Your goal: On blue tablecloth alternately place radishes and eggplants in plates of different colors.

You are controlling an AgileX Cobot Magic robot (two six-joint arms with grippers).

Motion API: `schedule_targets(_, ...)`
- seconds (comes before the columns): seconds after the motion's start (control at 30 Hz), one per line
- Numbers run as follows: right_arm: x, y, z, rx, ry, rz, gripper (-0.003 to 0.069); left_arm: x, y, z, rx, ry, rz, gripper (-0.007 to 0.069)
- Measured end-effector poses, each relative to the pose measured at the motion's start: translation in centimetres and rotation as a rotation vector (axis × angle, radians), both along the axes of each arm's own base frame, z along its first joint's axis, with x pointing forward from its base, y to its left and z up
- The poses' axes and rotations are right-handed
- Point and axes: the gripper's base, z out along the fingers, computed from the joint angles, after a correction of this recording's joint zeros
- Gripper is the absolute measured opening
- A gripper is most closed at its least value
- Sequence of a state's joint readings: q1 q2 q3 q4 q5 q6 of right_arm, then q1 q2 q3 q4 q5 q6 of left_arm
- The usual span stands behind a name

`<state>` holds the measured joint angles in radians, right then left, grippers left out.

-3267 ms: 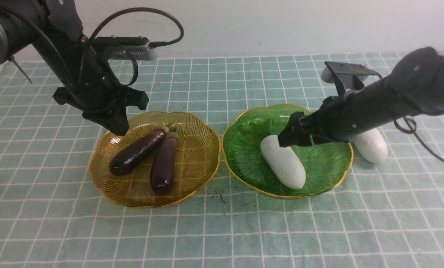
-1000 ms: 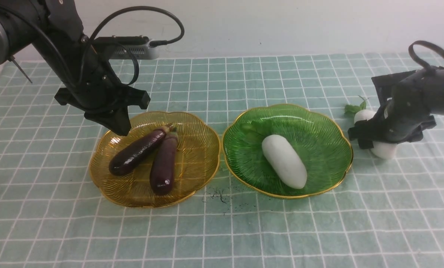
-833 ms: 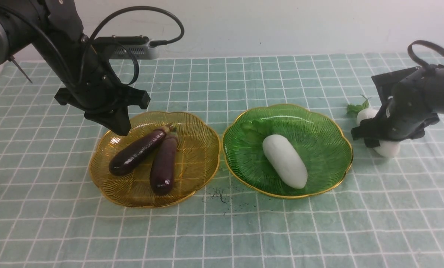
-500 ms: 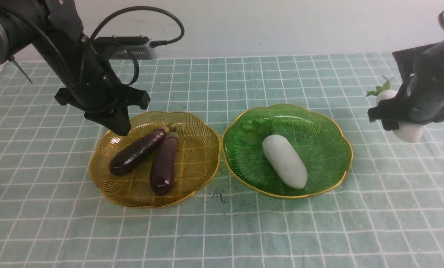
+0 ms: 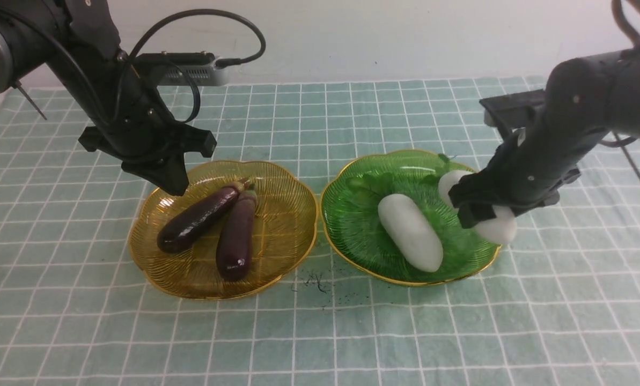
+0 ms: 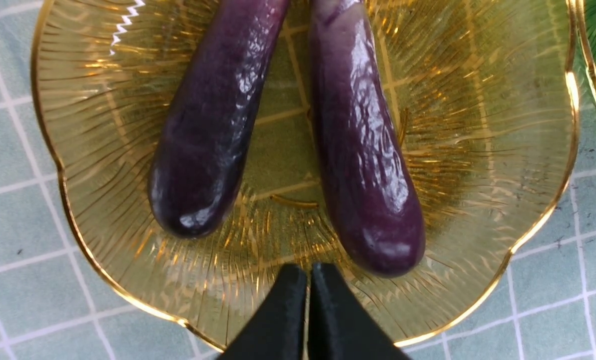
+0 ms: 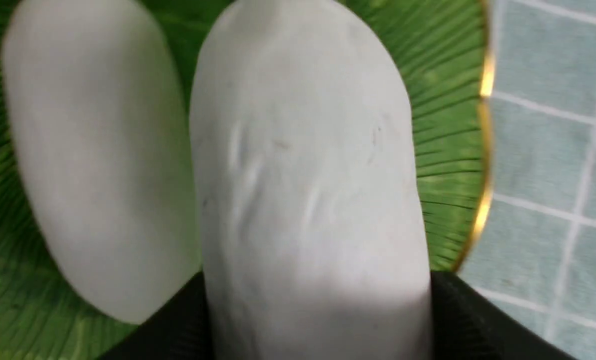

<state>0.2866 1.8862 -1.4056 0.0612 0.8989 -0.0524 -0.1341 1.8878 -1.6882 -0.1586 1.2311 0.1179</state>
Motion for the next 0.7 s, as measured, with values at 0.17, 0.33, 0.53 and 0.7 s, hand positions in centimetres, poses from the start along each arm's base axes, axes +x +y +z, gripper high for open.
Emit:
schedule_targets(0.17,-0.10,1.22,-0.61,-0.004,0.000,0.053,0.0471,0.00,0.00,0.00,0.000,0.000,0.000,-0.0008)
schedule_targets(0.33,0.03,1.29,-0.60,0.002,-0.013,0.053,0.0490,0.00,0.00,0.00,0.000,0.000,0.000,-0.0008)
schedule_targets(0.53,-0.01,1.28,-0.61,0.001,-0.009,0.053,0.0647,0.00,0.00,0.00,0.000,0.000,0.000,-0.0008)
schedule_targets(0.7,-0.59,1.10,-0.37,-0.026,0.077,0.059,0.0682,0.00,0.00,0.00,0.000,0.000,0.000,-0.0008)
